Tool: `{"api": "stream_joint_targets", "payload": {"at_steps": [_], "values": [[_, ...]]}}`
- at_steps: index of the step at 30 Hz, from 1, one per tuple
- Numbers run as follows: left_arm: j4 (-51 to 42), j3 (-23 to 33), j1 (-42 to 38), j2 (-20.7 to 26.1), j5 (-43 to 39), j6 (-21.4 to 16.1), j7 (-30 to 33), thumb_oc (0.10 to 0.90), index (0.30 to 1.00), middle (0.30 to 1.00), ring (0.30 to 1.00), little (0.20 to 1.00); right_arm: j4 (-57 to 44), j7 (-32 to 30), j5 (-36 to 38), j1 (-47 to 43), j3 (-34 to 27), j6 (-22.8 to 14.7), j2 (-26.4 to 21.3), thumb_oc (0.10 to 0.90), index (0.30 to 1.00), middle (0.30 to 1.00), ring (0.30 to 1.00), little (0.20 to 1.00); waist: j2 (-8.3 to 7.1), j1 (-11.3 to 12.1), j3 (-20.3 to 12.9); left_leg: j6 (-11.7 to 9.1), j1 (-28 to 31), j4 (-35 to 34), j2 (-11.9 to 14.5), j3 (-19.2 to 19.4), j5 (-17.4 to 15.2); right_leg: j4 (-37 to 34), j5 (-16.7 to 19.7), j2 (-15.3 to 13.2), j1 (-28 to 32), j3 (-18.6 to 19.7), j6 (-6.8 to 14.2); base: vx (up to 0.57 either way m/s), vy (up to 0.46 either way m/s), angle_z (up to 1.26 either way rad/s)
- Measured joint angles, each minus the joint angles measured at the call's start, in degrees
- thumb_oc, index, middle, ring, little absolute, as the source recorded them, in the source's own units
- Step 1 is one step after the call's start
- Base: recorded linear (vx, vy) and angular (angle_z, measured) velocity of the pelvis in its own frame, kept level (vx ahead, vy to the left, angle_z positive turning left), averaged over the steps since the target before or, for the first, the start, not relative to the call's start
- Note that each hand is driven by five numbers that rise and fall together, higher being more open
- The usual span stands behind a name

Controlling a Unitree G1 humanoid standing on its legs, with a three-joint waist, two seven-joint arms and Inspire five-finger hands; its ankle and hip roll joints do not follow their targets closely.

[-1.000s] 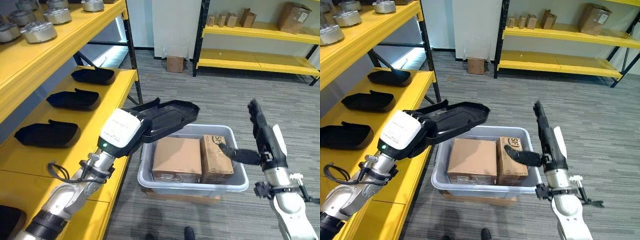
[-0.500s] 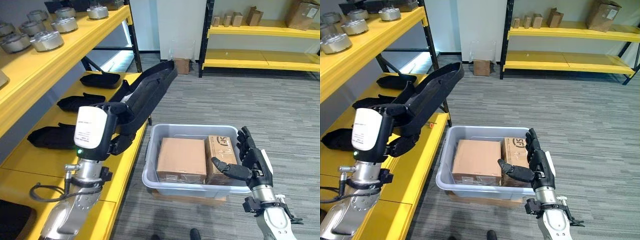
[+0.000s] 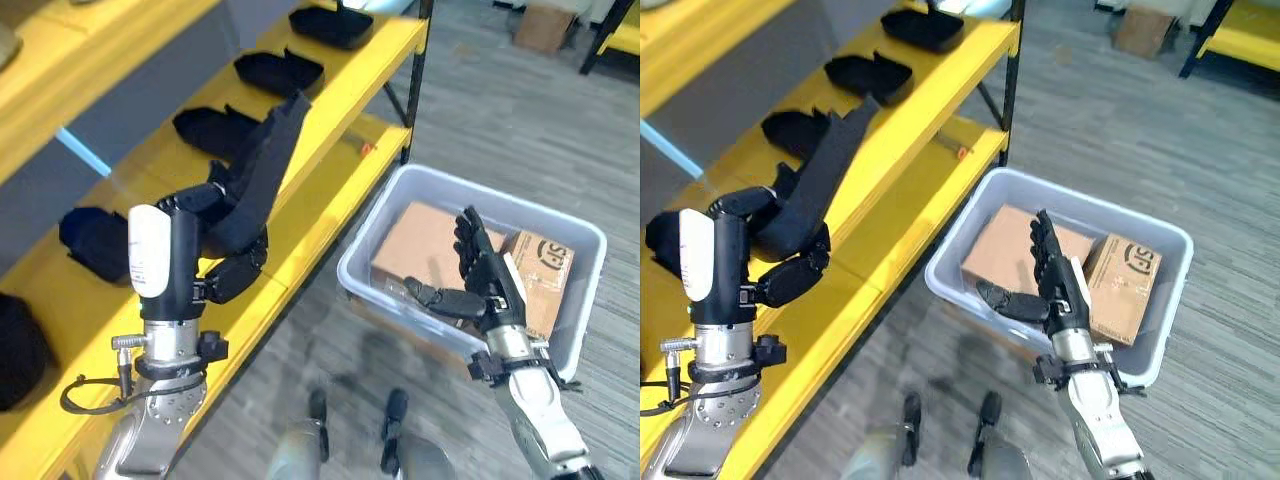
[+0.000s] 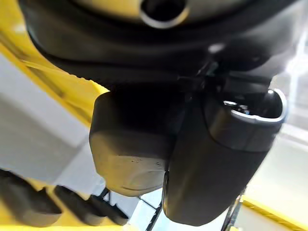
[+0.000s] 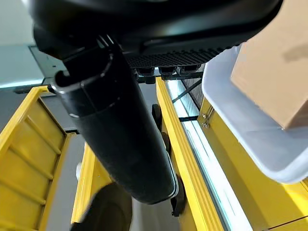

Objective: Move parts from the plastic box to the shelf.

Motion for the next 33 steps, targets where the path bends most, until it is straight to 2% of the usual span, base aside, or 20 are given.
{"api": "stream_joint_targets", "payload": {"at_steps": [1,2,3,5,6,7,9,10,12,14,15,17,19,22,25,28,29,31,32,33], "values": [[0.0,0.2,-0.4,-0.2,0.0,-0.2,0.1,0.4,0.3,0.3,0.3,0.3,-0.5,0.1,0.0,1.7,-0.3,-0.5,0.0,0.9,1.0,1.0,1.0,1.0,-0.16,-0.6,0.1,0.0,3.3,1.1,2.4,0.3,-0.3,-0.1,-0.3,0.0,-0.1,-0.4,0.4,-0.03,0.096,1.13],[0.2,0.0,-1.2,-0.2,0.0,-0.1,0.2,0.4,0.3,0.3,0.3,0.3,-1.0,0.4,0.0,4.1,-1.0,-0.4,0.3,0.9,1.0,1.0,1.0,1.0,0.32,-2.8,0.0,-1.0,7.5,-3.4,7.7,4.2,-0.6,0.0,0.0,-0.2,1.3,-4.3,0.6,-0.05,0.105,1.23],[0.0,-0.1,-2.2,-0.6,0.0,0.0,0.2,0.4,0.3,0.3,0.3,0.3,-1.0,0.3,0.0,6.1,-1.8,-0.5,0.5,0.9,1.0,1.0,1.0,1.0,0.61,-5.2,-0.3,0.6,10.2,-10.5,11.6,6.6,0.9,1.0,-0.6,0.0,1.1,-5.7,0.3,-0.06,0.168,1.34],[-0.2,0.0,-3.6,-0.1,0.0,-0.3,1.2,0.4,0.3,0.3,0.3,0.3,-0.2,0.1,0.1,7.3,-3.8,-0.4,1.4,0.9,1.0,1.0,1.0,1.0,0.77,-5.7,-0.2,-0.5,15.0,-24.6,13.5,7.7,2.1,3.1,-0.6,-0.4,-0.6,-6.5,0.7,0.0,0.183,0.75],[-0.2,-0.1,-4.0,-0.2,0.0,-0.3,1.3,0.4,0.3,0.3,0.3,0.3,-0.1,0.0,0.1,7.5,-4.7,-0.4,1.8,0.9,1.0,1.0,1.0,1.0,1.21,-6.1,-0.3,-0.5,15.6,-28.2,13.9,7.9,2.1,3.8,-0.4,-0.8,-1.1,-7.2,1.1,0.01,0.223,0.65],[0.2,-0.9,-4.8,-0.3,0.2,-0.1,1.2,0.4,0.3,0.3,0.3,0.3,0.0,-0.6,0.4,8.4,-7.1,-0.4,2.2,0.9,1.0,1.0,1.0,1.0,2.94,-6.7,-0.3,-0.5,16.3,-34.9,13.0,9.1,2.6,5.6,0.0,-1.8,-2.1,-8.3,4.7,-0.02,0.257,1.04],[0.2,-1.5,-4.5,-0.5,0.1,0.0,1.2,0.4,0.3,0.3,0.3,0.3,0.0,-1.0,0.6,10.1,-7.3,-0.5,2.2,0.9,1.0,1.0,1.0,1.0,2.44,-7.9,-1.0,-0.5,15.0,-37.7,10.7,9.0,1.7,5.9,-0.4,-4.1,-2.9,-5.0,7.8,0.0,0.231,1.22],[0.0,-1.5,-3.9,-0.4,0.2,0.0,1.2,0.4,0.3,0.3,0.3,0.3,0.0,-1.0,0.6,10.6,-7.3,-0.5,2.3,0.9,1.0,1.0,1.0,1.0,2.85,-7.7,-1.6,-0.3,14.7,-38.7,10.1,10.7,0.4,5.8,0.9,-5.0,-2.9,-5.4,8.6,-0.01,0.193,0.92],[-0.1,-1.4,-2.7,-0.3,0.4,0.2,1.4,0.4,0.3,0.3,0.3,0.3,0.2,-1.2,0.5,10.7,-7.3,-0.4,3.0,0.9,1.0,1.0,1.0,1.0,4.72,-6.4,-3.0,-2.0,14.7,-41.6,10.0,11.7,-2.0,5.9,2.9,-5.6,-2.9,-6.9,10.0,-0.01,0.21,0.64],[-0.2,-1.1,-1.9,-0.2,0.6,0.4,2.2,0.4,0.3,0.3,0.3,0.3,0.2,-1.0,0.4,10.0,-6.4,-0.4,4.1,0.9,1.0,1.0,1.0,1.0,3.38,-2.8,-4.1,-2.5,14.6,-42.5,7.4,10.6,-1.7,5.6,4.1,-8.3,-2.6,-7.2,11.0,-0.01,0.189,0.4],[-0.2,-1.0,-1.4,-0.2,0.6,0.5,2.6,0.4,0.3,0.3,0.3,0.3,0.2,-0.8,0.2,9.9,-6.0,-0.4,4.3,0.9,1.0,1.0,1.0,1.0,2.96,-2.1,-4.8,-2.4,14.6,-42.5,6.9,10.0,-1.6,5.5,4.3,-9.0,-2.0,-7.7,11.3,-0.03,0.269,0.35],[0.1,0.0,0.0,-0.1,1.2,0.8,3.6,0.4,0.3,0.3,0.3,0.3,0.3,-0.4,-0.4,10.1,-5.0,-0.5,4.7,0.9,1.0,1.0,1.0,1.0,1.44,-1.1,-7.2,-1.6,13.8,-42.3,6.1,8.3,-2.0,4.6,4.5,-10.3,0.0,-9.9,12.2,-0.02,0.287,0.57],[0.2,-1.0,1.6,2.5,3.9,1.0,3.6,0.4,0.3,0.3,0.3,0.3,0.7,-0.2,-1.2,11.5,-4.9,-0.3,6.0,0.9,1.0,1.0,1.0,1.0,-1.72,-0.1,-10.2,-0.9,13.0,-42.3,4.3,6.4,-1.6,3.1,5.6,-11.8,1.3,-11.0,13.2,-0.01,0.261,0.52],[0.7,-0.7,3.0,2.8,5.3,1.4,3.9,0.4,0.3,0.3,0.3,0.3,0.8,0.2,-1.6,12.6,-4.0,0.1,7.9,0.9,1.0,1.0,1.0,1.0,-4.73,0.7,-11.9,-0.5,12.8,-41.5,3.2,5.8,-2.0,2.3,6.2,-12.9,2.4,-11.3,13.7,-0.01,0.225,0.16],[2.6,-0.9,3.3,3.9,5.7,1.7,4.6,0.4,0.3,0.3,0.3,0.3,0.9,0.1,-2.2,12.8,-3.6,0.3,9.4,0.9,1.0,1.0,1.0,1.0,-7.33,0.5,-12.9,0.8,11.0,-39.0,0.9,3.8,-3.0,1.3,7.0,-15.5,3.8,-12.9,14.6,0.0,0.234,0.33],[2.9,-0.9,3.5,4.3,6.3,2.3,4.9,0.4,0.3,0.3,0.3,0.3,1.1,0.1,-2.3,12.9,-3.4,0.5,11.0,0.9,1.0,1.0,1.0,1.0,-8.71,0.9,-12.9,2.3,7.5,-32.0,-1.3,2.0,-6.2,0.3,8.0,-17.9,5.5,-14.4,14.9,0.0,0.249,0.34],[3.1,-0.9,3.4,4.3,7.7,2.3,4.9,0.4,0.3,0.3,0.3,0.3,1.1,0.1,-2.3,12.9,-2.9,0.7,11.1,0.9,1.0,1.0,1.0,1.0,-8.86,1.0,-12.8,3.5,4.4,-25.8,-2.5,1.6,-9.2,0.1,9.1,-19.3,5.7,-14.4,14.8,-0.05,0.394,0.39],[4.1,-1.6,2.7,4.3,7.8,2.2,4.9,0.4,0.3,0.3,0.3,0.3,2.0,0.2,-2.3,13.2,-1.5,1.5,11.2,0.9,1.0,1.0,1.0,1.0,-8.1,-0.5,-12.1,5.3,1.2,-20.6,-3.7,0.0,-10.9,1.8,15.2,-20.6,5.5,-10.9,13.3,-0.07,0.333,0.61],[5.1,-2.0,1.9,4.3,7.9,2.1,4.7,0.4,0.3,0.3,0.3,0.3,2.0,0.0,-2.3,13.5,-1.4,1.8,11.1,0.9,1.0,1.0,1.0,1.0,-7.13,-2.1,-11.4,6.5,0.3,-19.9,-4.0,-1.4,-10.9,3.5,18.3,-21.0,4.7,-6.7,12.2,-0.02,0.126,0.49],[5.9,-2.0,2.0,4.5,7.9,2.4,4.7,0.4,0.3,0.3,0.3,0.3,2.1,0.1,-2.3,13.7,-1.1,2.0,11.3,0.9,1.0,1.0,1.0,1.0,-6.28,-1.8,-10.8,7.9,0.5,-21.1,-3.9,-1.5,-10.5,7.3,18.8,-20.9,0.9,-0.1,11.4,0.01,0.244,0.33]]}}
